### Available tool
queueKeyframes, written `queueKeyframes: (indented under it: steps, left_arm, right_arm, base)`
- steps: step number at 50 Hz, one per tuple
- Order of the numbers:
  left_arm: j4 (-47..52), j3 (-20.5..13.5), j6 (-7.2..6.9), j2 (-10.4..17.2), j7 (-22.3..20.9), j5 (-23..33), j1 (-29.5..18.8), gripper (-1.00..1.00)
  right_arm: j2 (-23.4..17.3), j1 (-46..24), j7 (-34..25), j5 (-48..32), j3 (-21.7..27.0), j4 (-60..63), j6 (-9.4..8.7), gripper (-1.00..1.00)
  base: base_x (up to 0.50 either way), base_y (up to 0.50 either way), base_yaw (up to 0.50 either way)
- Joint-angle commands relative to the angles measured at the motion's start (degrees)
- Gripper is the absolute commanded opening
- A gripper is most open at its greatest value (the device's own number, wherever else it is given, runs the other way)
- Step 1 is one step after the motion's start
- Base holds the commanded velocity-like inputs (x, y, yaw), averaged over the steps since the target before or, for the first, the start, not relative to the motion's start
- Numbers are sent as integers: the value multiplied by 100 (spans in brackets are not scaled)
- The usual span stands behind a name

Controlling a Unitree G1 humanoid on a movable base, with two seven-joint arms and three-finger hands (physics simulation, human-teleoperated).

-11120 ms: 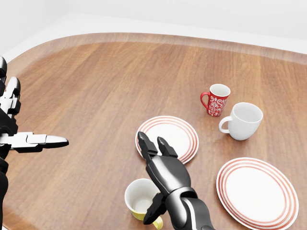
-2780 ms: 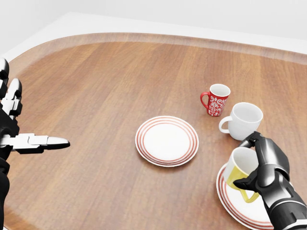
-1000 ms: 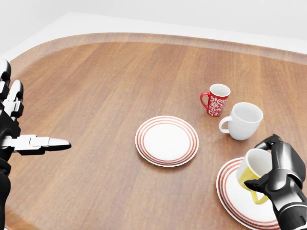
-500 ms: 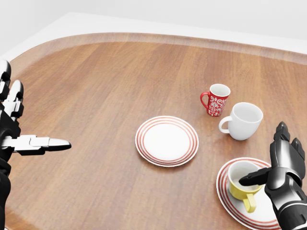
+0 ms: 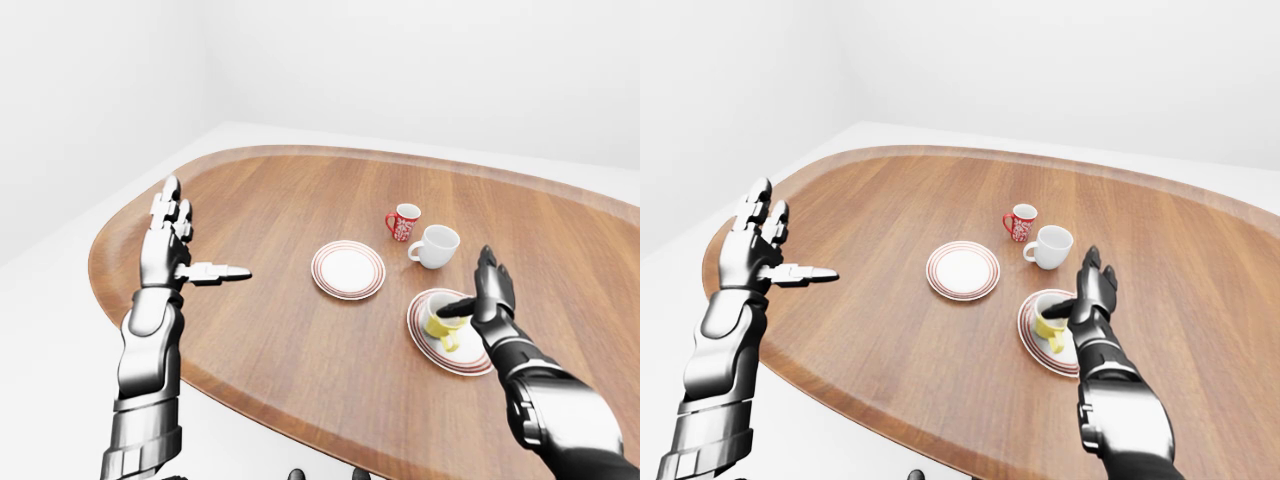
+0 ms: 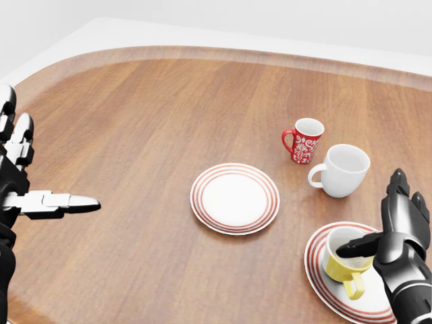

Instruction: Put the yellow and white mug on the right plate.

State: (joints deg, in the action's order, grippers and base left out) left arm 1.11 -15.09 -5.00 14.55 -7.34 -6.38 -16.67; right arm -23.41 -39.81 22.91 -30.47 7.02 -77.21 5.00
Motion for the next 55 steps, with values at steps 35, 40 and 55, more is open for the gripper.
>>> queueKeyframes:
  steps: [35, 40, 55]
  left_arm:
    - [40, 6, 0, -17, -14, 14, 24, 100]
    - [9, 12, 0, -22, -14, 19, 25, 100]
    - [95, 4, 0, -19, -17, 11, 31, 100]
  right_arm:
    - [-94, 275, -1164, 691, 166, 3077, -202, 100]
    - [25, 575, -1445, 630, 248, 4045, -645, 100]
    - [433, 1151, -2059, 550, 298, 5978, -1000, 100]
  base:
    - [0, 0, 0]
    - [0, 0, 0]
    - [0, 0, 0]
